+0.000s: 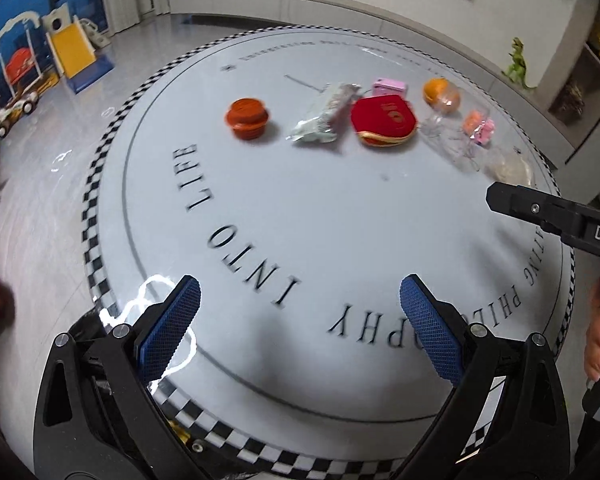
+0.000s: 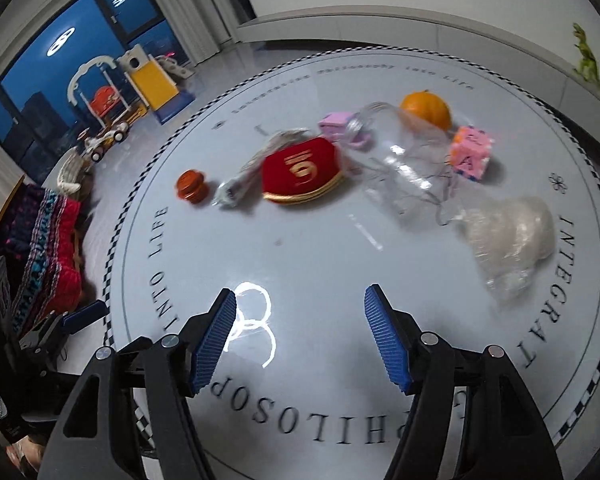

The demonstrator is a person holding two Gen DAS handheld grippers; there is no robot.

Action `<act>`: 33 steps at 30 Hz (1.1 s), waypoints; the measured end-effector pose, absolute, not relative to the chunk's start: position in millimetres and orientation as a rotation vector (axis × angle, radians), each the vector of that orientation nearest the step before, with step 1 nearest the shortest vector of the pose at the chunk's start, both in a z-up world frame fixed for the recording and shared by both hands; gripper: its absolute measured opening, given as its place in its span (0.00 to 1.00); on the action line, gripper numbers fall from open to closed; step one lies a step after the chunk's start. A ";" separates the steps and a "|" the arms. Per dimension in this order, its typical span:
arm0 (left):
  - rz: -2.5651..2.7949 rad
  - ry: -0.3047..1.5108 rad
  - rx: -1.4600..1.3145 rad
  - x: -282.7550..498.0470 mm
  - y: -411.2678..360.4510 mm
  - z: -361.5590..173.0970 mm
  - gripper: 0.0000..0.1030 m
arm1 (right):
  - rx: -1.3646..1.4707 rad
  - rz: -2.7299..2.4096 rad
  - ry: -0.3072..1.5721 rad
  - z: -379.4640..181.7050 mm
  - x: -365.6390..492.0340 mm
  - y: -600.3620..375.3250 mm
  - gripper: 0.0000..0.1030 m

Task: Collect trash
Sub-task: 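Move both tools back over the table toward the remaining items, then grasp the clear plastic jar with the left gripper while the right grips the crumpled plastic bag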

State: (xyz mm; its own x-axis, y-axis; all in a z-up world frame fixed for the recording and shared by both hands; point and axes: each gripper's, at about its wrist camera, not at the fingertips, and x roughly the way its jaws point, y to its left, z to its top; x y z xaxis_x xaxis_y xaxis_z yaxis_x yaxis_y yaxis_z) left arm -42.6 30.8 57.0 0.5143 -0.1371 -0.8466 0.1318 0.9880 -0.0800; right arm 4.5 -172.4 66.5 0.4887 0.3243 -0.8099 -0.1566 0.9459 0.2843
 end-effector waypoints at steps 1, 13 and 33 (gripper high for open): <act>-0.187 1.012 0.007 -36.0 19.7 59.1 0.94 | 0.194 0.261 1.014 66.8 9.6 -187.0 0.66; -0.414 0.949 0.157 30.2 -86.6 74.7 0.94 | 0.203 -0.043 1.080 34.5 64.3 -294.4 0.69; -0.488 0.975 0.249 117.1 -145.0 52.4 0.94 | 0.295 0.015 1.062 22.1 80.6 -317.8 0.44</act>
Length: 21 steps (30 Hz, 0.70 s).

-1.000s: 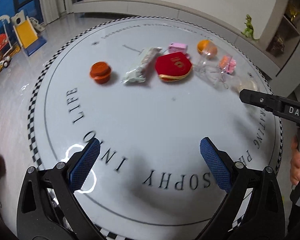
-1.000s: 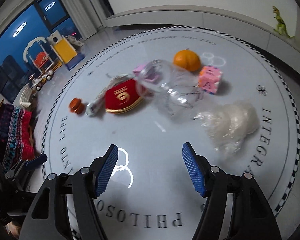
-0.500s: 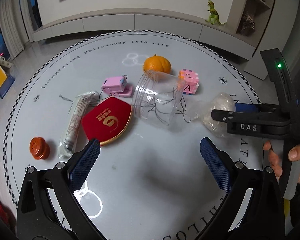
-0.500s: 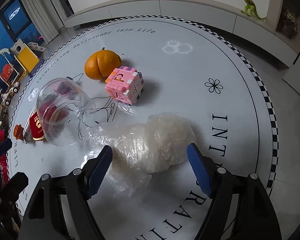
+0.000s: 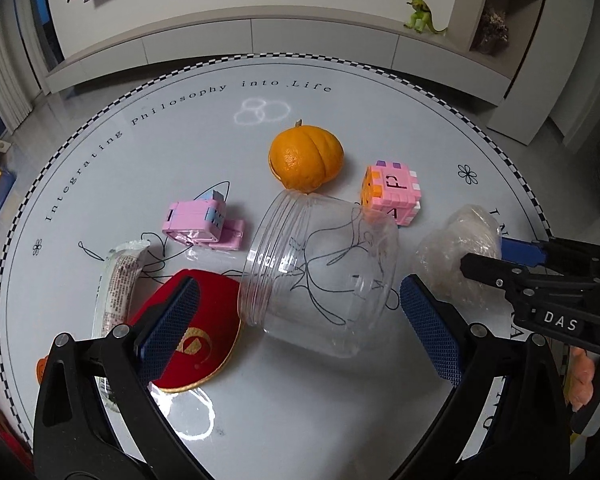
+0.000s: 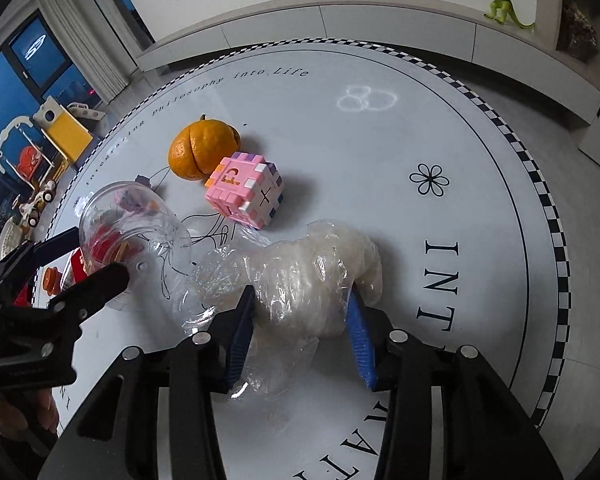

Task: Collect trash
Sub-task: 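Grasp the clear plastic jar with the left gripper while the right grips the crumpled plastic bag, then carry the clear jar and plastic bag over the black trash bag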

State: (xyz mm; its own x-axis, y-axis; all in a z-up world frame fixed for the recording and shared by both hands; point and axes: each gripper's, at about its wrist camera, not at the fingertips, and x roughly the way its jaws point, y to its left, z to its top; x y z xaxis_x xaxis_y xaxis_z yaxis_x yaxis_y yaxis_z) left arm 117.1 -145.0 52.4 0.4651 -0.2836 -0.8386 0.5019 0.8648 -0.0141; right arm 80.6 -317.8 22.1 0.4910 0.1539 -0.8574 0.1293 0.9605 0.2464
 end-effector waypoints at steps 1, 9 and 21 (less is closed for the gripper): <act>-0.498 0.966 0.253 118.8 -145.8 51.8 0.94 | 0.298 0.014 1.062 22.1 80.1 -318.1 0.44; -0.509 0.946 0.302 116.5 -154.1 41.8 0.61 | 0.321 0.014 1.060 23.4 82.7 -319.6 0.44; -0.496 0.927 0.282 64.6 -132.4 56.2 0.60 | 0.322 0.061 1.029 43.3 55.0 -297.1 0.44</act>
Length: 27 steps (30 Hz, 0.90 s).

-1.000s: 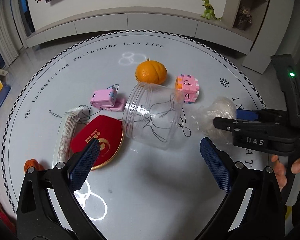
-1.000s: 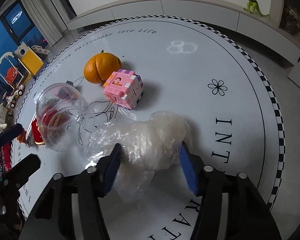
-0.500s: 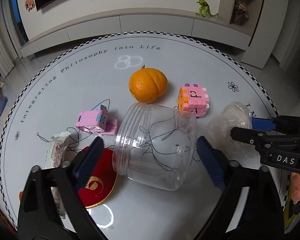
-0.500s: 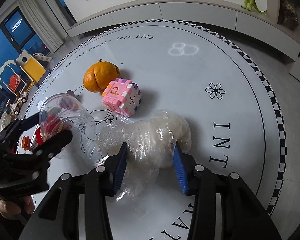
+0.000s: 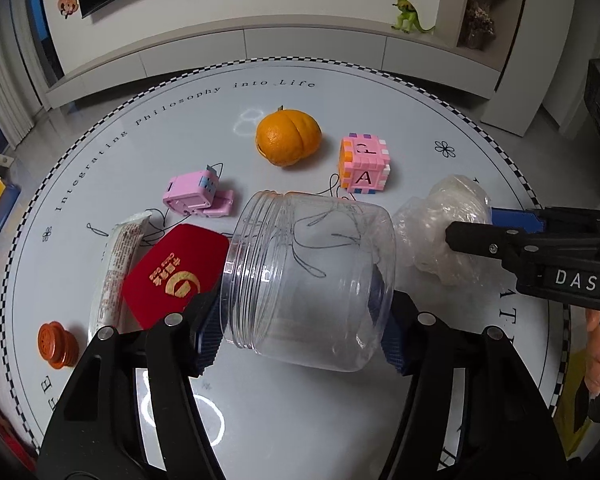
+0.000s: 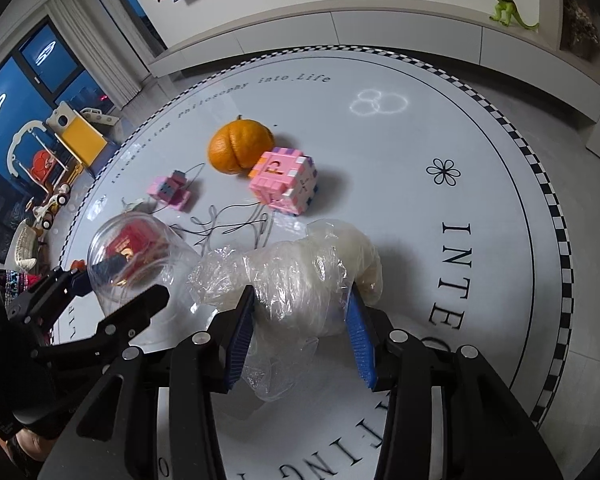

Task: Collect trash
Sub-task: 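Carry the clear jar and plastic bag over the black trash bag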

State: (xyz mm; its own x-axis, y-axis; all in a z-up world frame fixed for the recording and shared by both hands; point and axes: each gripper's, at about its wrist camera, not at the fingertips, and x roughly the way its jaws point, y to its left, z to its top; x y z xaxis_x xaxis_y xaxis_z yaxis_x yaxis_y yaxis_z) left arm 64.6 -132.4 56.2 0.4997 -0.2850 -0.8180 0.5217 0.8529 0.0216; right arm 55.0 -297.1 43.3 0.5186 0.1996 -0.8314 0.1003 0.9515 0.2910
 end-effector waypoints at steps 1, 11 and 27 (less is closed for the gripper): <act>-0.492 0.924 0.280 60.1 -129.4 57.9 0.60 | 0.319 0.065 1.026 45.6 53.6 -294.7 0.44; -0.421 0.892 0.244 6.5 -85.8 74.4 0.60 | 0.270 0.129 0.996 67.6 22.3 -251.5 0.44; -0.227 0.877 0.130 -77.6 12.9 71.8 0.61 | 0.135 0.309 0.981 83.5 -32.5 -146.8 0.45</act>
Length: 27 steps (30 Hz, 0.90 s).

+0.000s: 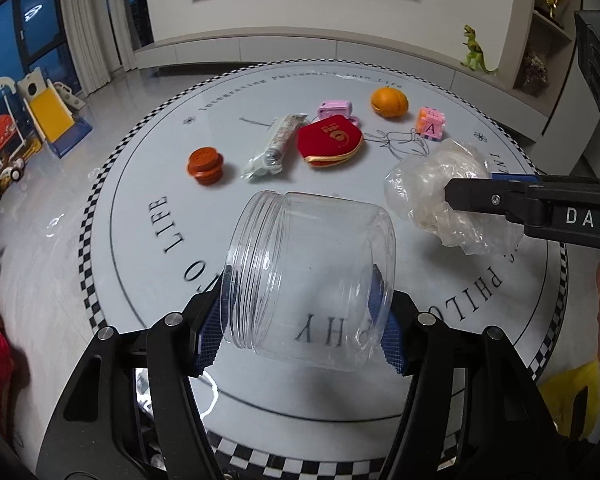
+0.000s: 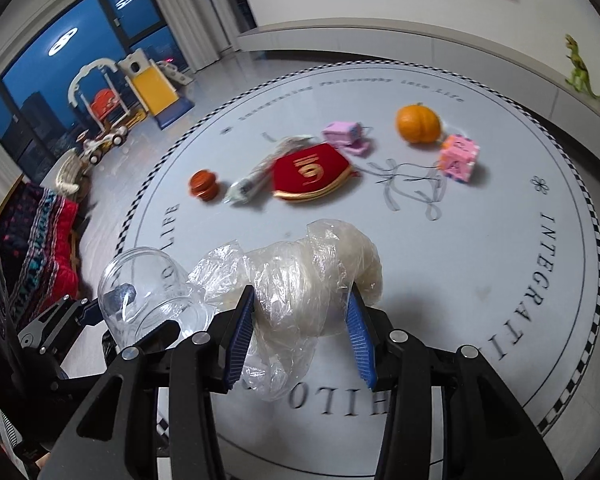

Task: Collect trash
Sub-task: 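Carry the clear jar and plastic bag over the black trash bag, then open both grippers to drop the jar and plastic bag into the bag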

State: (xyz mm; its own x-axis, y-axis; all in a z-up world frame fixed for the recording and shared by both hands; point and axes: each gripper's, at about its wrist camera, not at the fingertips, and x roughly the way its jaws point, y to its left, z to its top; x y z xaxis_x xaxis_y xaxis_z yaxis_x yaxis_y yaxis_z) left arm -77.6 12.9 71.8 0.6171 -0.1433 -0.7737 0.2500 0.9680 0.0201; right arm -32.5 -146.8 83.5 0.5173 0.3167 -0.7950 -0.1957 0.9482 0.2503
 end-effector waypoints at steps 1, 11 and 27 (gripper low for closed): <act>-0.210 0.877 0.122 -83.9 20.5 71.1 0.61 | 0.123 0.323 0.981 83.4 -36.6 -137.5 0.45; -0.041 0.892 0.047 -148.5 96.2 55.9 0.61 | 0.004 0.474 0.983 76.8 -81.8 -53.5 0.45; 0.208 0.963 -0.080 -233.9 196.0 13.8 0.61 | -0.192 0.692 1.021 49.9 -146.6 66.4 0.45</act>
State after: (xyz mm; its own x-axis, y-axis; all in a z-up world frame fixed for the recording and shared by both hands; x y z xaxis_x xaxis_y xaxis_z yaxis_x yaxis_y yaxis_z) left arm -233.9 196.0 13.8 0.5529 0.1402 -0.8214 -0.2114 0.9771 0.0245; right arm -146.6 66.4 49.9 0.3327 0.4400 -0.8341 -0.6119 0.7737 0.1641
